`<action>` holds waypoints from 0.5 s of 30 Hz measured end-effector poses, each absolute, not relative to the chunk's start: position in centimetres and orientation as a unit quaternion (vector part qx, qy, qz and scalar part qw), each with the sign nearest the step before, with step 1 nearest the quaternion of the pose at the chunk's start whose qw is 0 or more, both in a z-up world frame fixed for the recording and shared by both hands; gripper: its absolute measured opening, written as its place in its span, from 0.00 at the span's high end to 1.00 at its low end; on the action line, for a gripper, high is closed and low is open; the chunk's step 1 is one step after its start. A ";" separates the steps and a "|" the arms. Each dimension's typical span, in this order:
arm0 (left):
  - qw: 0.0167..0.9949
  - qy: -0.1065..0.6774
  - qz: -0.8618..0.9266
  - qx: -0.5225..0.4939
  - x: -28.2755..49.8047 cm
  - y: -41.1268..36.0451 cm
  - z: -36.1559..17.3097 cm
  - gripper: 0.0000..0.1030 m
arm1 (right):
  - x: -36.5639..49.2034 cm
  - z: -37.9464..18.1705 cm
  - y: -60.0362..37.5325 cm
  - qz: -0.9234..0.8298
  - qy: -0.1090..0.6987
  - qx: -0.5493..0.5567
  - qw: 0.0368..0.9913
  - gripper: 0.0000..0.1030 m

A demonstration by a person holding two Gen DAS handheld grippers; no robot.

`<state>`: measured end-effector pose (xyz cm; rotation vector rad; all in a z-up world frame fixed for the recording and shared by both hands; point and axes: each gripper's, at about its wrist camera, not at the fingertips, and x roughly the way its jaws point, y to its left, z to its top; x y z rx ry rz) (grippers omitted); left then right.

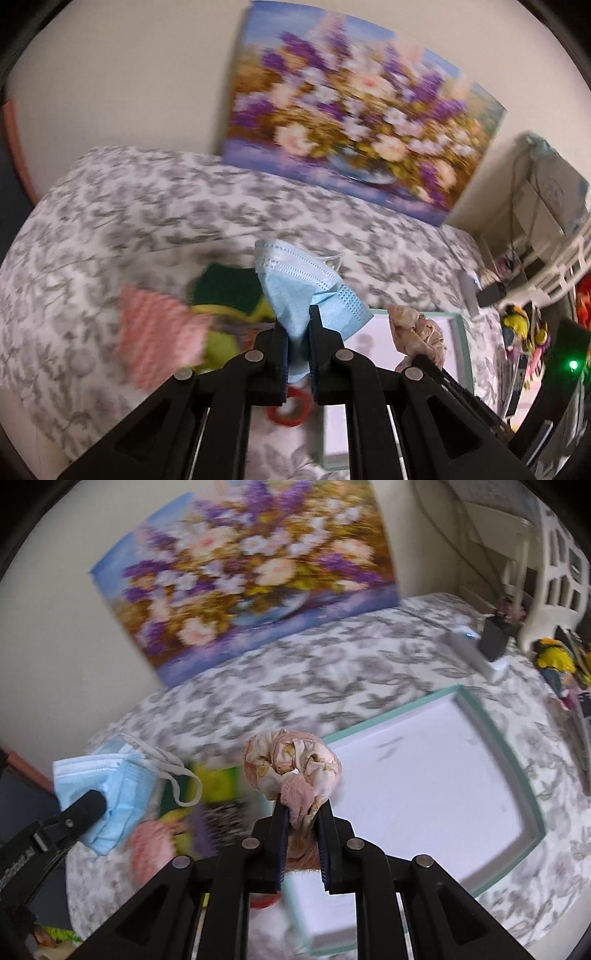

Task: Organize soft objects
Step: 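Carry the mask and scrunchie into the white tray and open both tools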

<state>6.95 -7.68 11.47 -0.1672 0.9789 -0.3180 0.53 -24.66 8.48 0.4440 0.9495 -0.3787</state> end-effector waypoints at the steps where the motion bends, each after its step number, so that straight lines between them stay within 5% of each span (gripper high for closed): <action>1: 0.865 0.471 -0.156 -0.078 7.2 -8.4 11.2 0.91 | 0.4 8.2 -25.8 -0.192 0.452 0.215 0.844 0.85; 15: 0.831 0.491 -0.258 -0.022 7.1 -19.8 5.9 0.91 | -1.9 3.6 -35.5 -0.275 0.458 0.259 0.805 0.85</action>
